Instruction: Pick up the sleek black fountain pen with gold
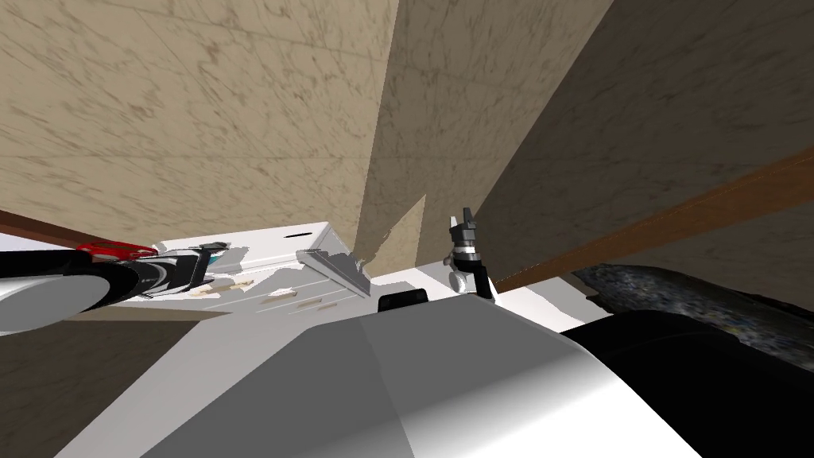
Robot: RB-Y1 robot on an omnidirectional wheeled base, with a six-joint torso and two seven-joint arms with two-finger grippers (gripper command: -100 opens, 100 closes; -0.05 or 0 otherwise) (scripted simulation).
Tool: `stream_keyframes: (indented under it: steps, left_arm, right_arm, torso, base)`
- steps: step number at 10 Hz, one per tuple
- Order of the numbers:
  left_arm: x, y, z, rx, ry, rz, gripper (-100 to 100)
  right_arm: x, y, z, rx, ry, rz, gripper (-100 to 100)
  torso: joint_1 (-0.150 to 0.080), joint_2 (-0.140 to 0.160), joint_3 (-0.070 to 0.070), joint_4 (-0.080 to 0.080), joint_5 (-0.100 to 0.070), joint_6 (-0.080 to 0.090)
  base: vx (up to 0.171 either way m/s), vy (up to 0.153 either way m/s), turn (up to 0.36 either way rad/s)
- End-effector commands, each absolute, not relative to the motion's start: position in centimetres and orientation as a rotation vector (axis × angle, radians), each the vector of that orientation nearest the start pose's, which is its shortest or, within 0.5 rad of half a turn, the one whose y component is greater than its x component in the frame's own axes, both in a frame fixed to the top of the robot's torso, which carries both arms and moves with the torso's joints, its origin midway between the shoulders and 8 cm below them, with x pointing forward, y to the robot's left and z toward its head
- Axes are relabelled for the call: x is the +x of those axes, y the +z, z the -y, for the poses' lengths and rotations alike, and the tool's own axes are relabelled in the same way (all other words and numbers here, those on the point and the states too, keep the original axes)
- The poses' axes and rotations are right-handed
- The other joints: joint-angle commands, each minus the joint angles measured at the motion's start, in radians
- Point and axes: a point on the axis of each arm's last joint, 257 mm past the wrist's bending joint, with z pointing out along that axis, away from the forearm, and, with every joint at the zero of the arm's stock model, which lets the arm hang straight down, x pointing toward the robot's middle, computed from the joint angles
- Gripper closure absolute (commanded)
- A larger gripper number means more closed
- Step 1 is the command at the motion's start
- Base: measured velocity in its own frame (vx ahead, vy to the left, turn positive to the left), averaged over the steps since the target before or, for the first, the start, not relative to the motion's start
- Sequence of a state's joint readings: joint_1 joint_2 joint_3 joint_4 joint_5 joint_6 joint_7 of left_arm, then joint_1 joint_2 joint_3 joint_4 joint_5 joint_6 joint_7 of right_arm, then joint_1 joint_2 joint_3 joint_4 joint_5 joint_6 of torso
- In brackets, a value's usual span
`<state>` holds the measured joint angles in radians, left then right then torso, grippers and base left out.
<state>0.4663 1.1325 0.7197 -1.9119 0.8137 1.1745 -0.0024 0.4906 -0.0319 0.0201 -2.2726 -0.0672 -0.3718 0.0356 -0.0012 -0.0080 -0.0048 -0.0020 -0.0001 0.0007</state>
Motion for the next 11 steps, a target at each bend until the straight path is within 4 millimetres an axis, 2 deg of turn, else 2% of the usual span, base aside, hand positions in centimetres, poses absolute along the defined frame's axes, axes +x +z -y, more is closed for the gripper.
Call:
stream_keyframes:
  steps: [1,4,6,7,11]
  left_arm:
    - [32.6,-9.9,-65.6,-1.692,-0.128,-1.544,-100]
    - [32.2,-9.0,-65.5,-1.763,-0.128,-1.578,-100]
    - [31.2,-9.7,-65.5,-1.8,-0.094,-1.594,-100]
    - [31.2,-9.2,-65.3,-1.826,-0.109,-1.61,-100]
    - [29.7,-9.8,-64.9,-1.907,-0.073,-1.654,-100]
  right_arm:
    - [36.7,-0.2,27.9,0.768,1.307,-0.7,0]
    - [36.7,-0.2,27.9,0.768,1.307,-0.7,0]
    - [36.7,-0.2,27.9,0.768,1.307,-0.7,0]
    - [36.7,-0.2,27.9,0.768,1.307,-0.7,0]
    - [36.7,-0.2,27.9,0.768,1.307,-0.7,0]
  torso:
    - [0.0,0.0,0.0,0.0,0.0,0.0]
    - [0.001,0.0,0.0,0.0,0.0,0.0]
    - [0.0,-0.003,-0.002,-0.001,0.0,0.0]
    - [0.001,0.001,0.0,0.0,0.0,0.0]
    - [0.001,0.001,0.001,0.0,0.0,0.0]
  base:
    - [0.046,-0.022,0.003]
    - [0.103,-0.021,-0.015]
    - [0.098,-0.025,-0.004]
    - [0.089,-0.009,-0.027]
    - [0.08,-0.016,-0.017]
